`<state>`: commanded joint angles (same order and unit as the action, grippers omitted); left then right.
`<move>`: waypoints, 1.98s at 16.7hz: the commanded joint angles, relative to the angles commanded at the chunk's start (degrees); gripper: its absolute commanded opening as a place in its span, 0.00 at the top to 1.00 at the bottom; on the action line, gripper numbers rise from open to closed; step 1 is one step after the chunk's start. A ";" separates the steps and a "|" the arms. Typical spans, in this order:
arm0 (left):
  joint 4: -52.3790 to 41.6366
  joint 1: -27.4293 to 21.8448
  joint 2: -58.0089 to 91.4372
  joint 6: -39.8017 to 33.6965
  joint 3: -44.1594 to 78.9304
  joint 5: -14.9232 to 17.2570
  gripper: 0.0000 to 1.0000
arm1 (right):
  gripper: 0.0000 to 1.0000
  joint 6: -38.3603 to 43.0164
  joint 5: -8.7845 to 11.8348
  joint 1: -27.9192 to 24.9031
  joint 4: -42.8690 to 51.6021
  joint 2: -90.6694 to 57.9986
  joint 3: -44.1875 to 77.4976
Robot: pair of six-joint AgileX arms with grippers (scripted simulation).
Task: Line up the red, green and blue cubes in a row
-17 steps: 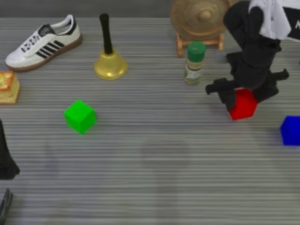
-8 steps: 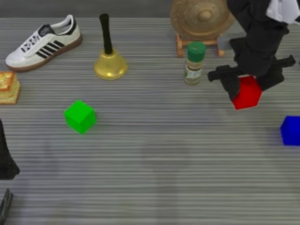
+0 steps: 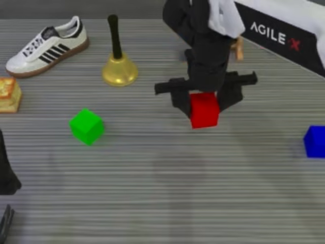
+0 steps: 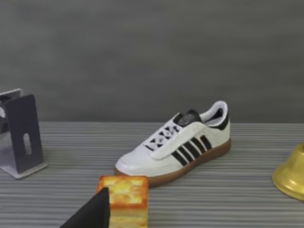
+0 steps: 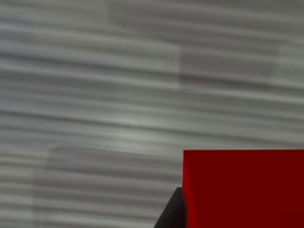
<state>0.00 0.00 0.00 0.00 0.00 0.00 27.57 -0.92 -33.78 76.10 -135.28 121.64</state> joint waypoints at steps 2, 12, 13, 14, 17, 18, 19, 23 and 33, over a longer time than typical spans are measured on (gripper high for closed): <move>0.00 0.00 0.00 0.00 0.00 0.00 0.00 | 1.00 8.88 -0.18 -5.64 2.98 -2.78 5.35; 0.00 0.00 0.00 0.00 0.00 0.00 0.00 | 1.00 25.89 -0.76 -18.60 8.86 -7.65 17.18; 0.00 0.00 0.00 0.00 0.00 0.00 0.00 | 1.00 25.93 -0.64 -18.42 8.71 -7.43 17.04; 0.00 0.00 0.00 0.00 0.00 0.00 0.00 | 1.00 25.90 -0.65 -18.43 8.52 -7.38 16.85; 0.00 0.00 0.00 0.00 0.00 0.00 0.00 | 1.00 25.93 -0.69 -18.39 4.41 -7.09 12.69; 0.00 0.00 0.00 0.00 0.00 0.00 0.00 | 1.00 25.96 -0.70 -18.39 2.01 -7.02 10.08; 0.00 0.00 0.00 0.00 0.00 0.00 0.00 | 1.00 25.96 -0.70 -18.44 -0.68 -6.98 7.12; 0.00 0.00 0.00 0.00 0.00 0.00 0.00 | 1.00 26.01 -0.75 -18.72 -7.36 -7.02 0.37; 0.00 0.00 0.00 0.00 0.00 0.00 0.00 | 0.55 26.03 -0.76 -18.74 -7.53 -7.05 0.19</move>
<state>0.00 0.00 0.00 0.00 0.00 0.00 53.60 -1.68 -52.52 68.56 -142.33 121.83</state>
